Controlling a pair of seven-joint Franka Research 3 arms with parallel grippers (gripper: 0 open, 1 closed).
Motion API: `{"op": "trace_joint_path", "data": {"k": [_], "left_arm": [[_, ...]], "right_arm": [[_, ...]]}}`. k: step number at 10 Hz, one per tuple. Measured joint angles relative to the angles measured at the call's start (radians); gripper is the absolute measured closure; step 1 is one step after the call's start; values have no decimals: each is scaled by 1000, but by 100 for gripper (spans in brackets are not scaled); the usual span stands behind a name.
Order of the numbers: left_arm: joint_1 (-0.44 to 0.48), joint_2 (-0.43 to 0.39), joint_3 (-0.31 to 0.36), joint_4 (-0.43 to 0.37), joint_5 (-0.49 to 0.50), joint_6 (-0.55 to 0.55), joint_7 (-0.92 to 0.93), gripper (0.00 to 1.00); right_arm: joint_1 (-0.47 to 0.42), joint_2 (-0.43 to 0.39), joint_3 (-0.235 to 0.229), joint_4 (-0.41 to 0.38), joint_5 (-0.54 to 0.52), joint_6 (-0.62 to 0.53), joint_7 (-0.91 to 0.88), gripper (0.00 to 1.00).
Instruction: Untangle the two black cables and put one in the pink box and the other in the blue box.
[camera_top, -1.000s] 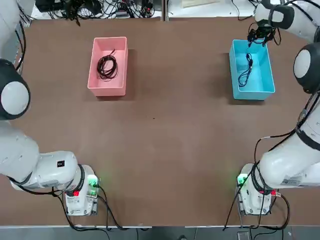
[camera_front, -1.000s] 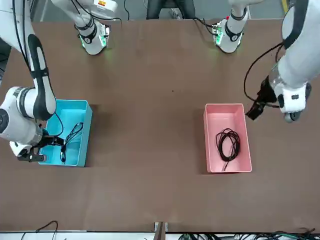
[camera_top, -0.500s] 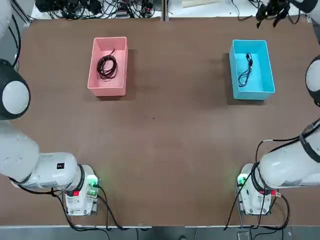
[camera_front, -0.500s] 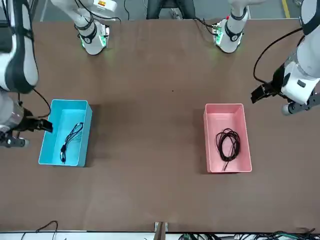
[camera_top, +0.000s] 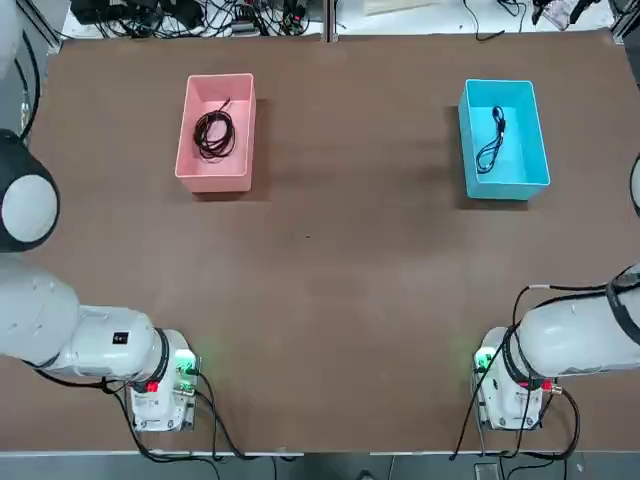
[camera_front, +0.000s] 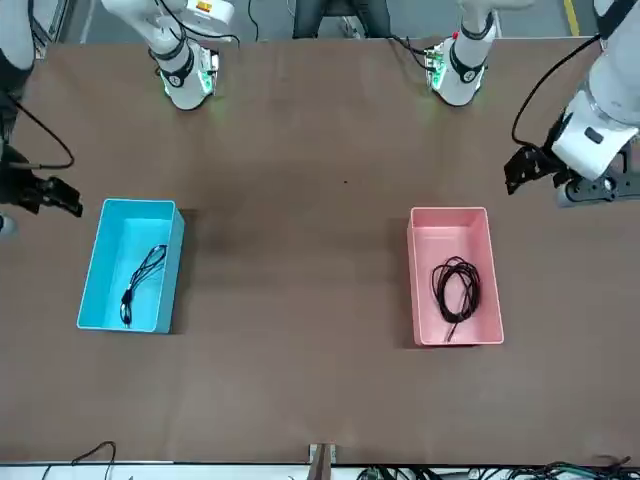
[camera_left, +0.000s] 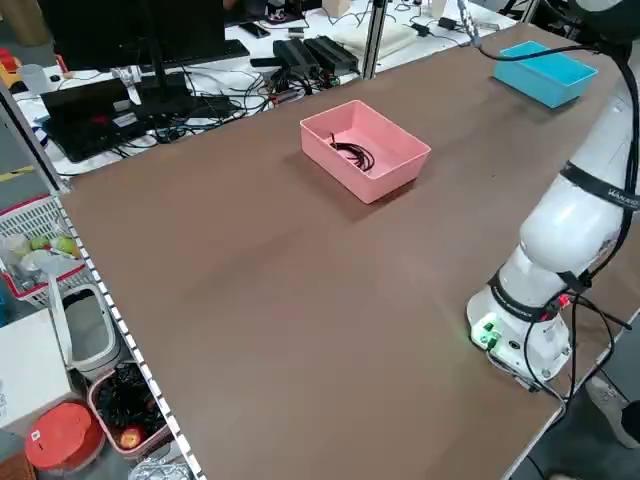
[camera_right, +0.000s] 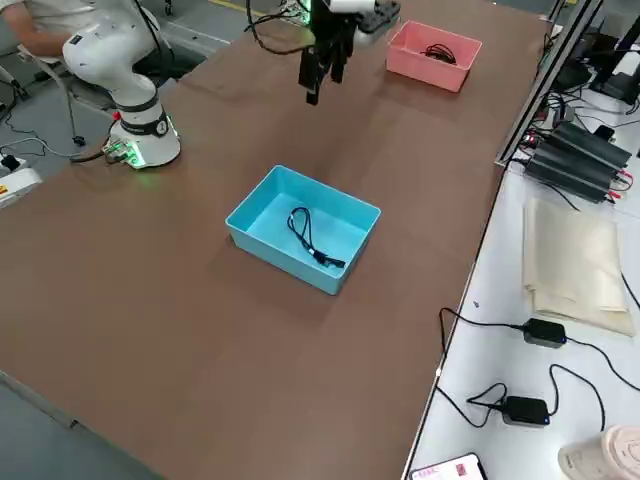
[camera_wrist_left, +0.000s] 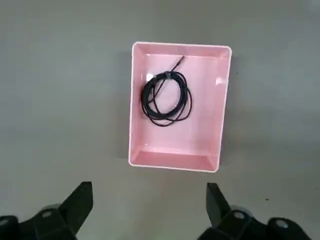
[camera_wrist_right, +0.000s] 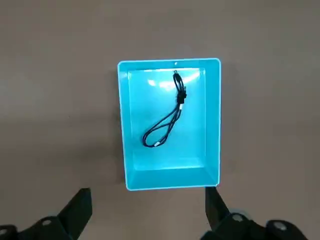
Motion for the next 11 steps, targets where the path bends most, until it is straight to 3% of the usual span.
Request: {"op": "trace_joint_path", "data": {"k": [4,11], "left_arm": [[5,1,23,-12,-57,6,3,0],[32,1,20,-13,-53,6,17,0]], "right_arm": [[1,-3,2,60,0,-101,1,0],[2,-12,2,71,0,-119,1,0]]}}
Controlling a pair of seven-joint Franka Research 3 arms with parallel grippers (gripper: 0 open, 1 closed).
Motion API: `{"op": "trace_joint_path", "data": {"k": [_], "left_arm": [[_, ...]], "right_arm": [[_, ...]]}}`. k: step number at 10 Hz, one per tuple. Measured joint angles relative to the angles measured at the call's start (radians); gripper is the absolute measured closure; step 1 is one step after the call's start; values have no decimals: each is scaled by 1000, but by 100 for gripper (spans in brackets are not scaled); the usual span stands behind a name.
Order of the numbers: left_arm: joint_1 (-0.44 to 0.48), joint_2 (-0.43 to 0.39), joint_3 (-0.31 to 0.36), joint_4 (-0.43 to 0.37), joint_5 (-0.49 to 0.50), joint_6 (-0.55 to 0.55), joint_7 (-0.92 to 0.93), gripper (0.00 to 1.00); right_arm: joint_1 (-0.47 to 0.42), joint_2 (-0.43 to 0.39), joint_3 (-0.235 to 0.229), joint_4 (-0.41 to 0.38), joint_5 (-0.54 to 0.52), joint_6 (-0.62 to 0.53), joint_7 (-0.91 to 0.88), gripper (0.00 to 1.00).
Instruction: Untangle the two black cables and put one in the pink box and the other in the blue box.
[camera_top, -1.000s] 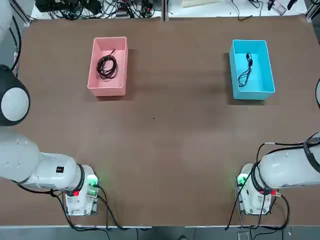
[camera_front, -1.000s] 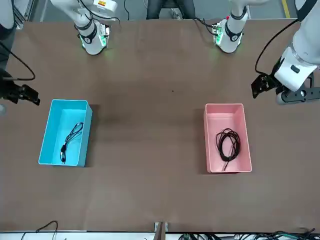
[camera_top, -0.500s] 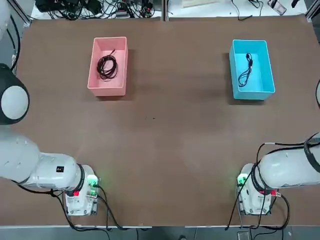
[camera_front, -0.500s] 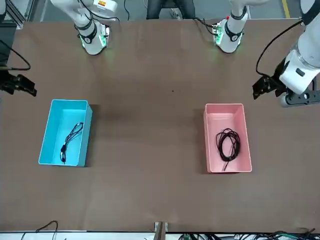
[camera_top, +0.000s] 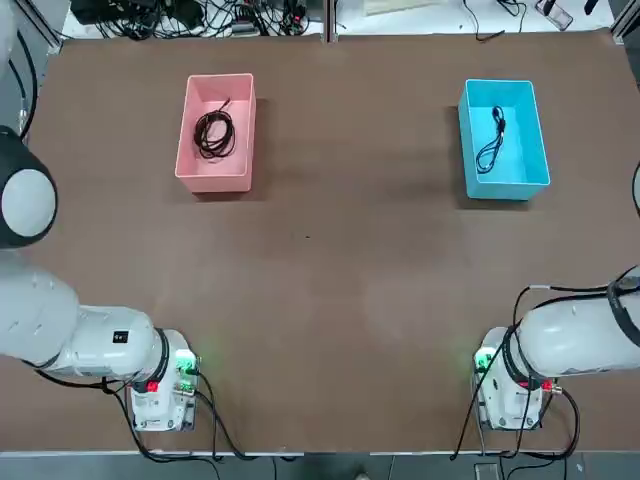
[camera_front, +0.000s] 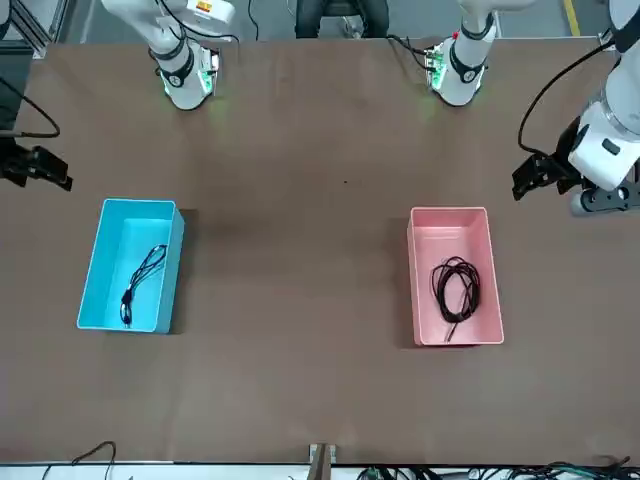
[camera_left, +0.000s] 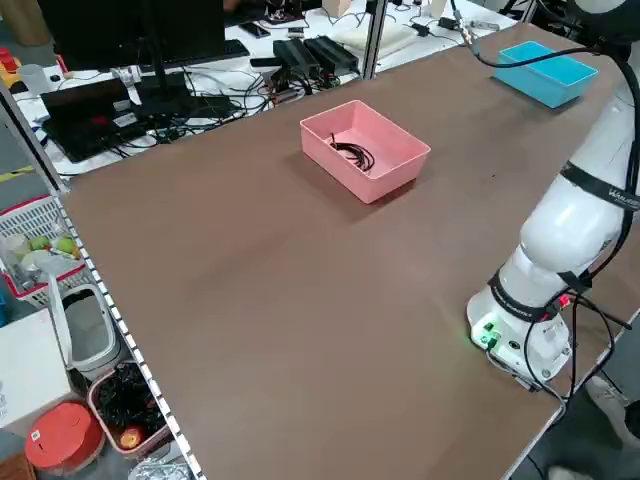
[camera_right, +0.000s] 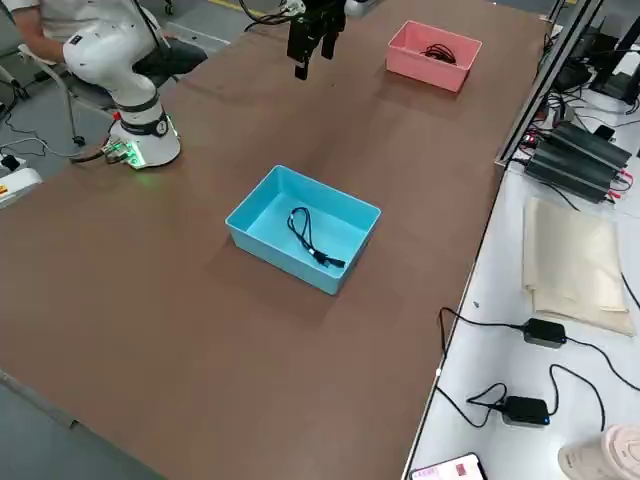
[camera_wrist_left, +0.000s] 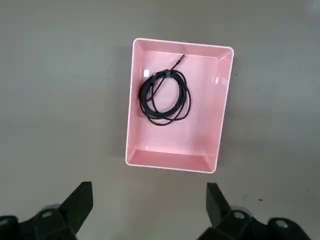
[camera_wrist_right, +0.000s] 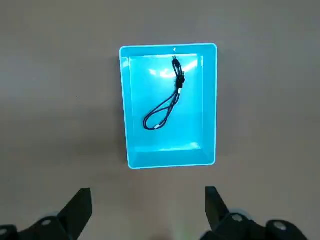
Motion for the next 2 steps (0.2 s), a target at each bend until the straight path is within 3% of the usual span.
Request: {"op": "trace_joint_path", "data": {"k": [2], "left_arm": [[-4,0,-2,-1,0,0,2,0]], "right_arm": [[0,-1,0,5,0,-8,0,0]]}}
